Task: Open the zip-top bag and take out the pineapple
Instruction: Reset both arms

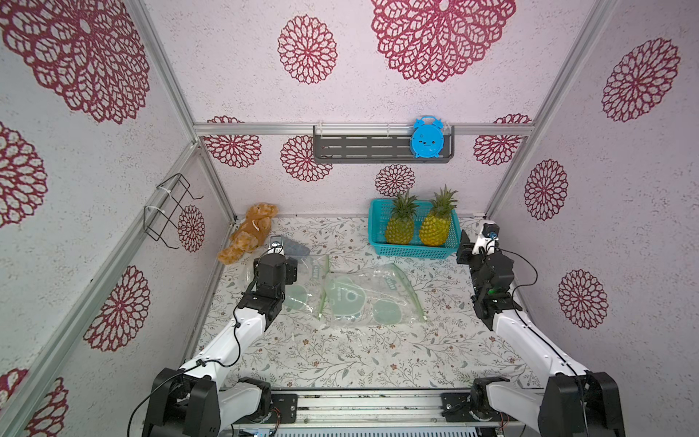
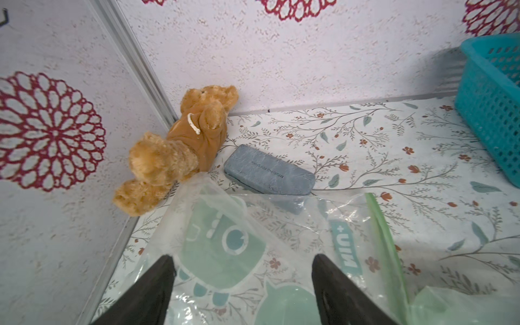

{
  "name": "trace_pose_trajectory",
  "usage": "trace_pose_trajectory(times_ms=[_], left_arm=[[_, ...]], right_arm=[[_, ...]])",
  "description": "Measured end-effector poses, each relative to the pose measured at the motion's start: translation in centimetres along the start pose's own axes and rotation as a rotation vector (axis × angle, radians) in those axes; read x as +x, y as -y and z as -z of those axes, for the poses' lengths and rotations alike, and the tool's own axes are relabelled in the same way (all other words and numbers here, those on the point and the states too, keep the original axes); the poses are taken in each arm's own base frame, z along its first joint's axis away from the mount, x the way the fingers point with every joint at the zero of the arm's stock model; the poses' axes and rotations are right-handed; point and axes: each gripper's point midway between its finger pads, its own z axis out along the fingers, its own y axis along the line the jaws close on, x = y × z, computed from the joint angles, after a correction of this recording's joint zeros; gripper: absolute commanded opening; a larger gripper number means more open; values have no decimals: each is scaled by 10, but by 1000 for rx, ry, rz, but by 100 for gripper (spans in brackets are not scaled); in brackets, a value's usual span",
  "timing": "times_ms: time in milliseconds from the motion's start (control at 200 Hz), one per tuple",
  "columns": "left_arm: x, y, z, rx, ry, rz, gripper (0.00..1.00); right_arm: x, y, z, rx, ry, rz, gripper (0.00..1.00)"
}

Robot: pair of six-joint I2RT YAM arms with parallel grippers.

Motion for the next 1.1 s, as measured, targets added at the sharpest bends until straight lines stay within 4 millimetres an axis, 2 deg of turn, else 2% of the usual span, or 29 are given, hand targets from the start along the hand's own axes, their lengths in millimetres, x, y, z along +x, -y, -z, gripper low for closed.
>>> trace_pose_trajectory(times_ms=[180,340,560,615,775,1101], left_arm=[[9,-25,0,-70,16,11,84],[30,-46,-2,-121,-7,33,84],[58,-64,-2,-151,-10,75,98],[64,-67,-4,-155,-11,85,98],[70,-69,-12,-124,12,119,100],[79,-53,-30,39,65,171,97]], right_arm=[[42,22,22,75,-66,15,58],[77,39,42,129,-121,20,60],[119,62,64,202,-192,6,64],[130,67,69,216,-211,-6,64],[153,74,76,228,-252,-38,67],[173,71,69,178,-270,-89,71]])
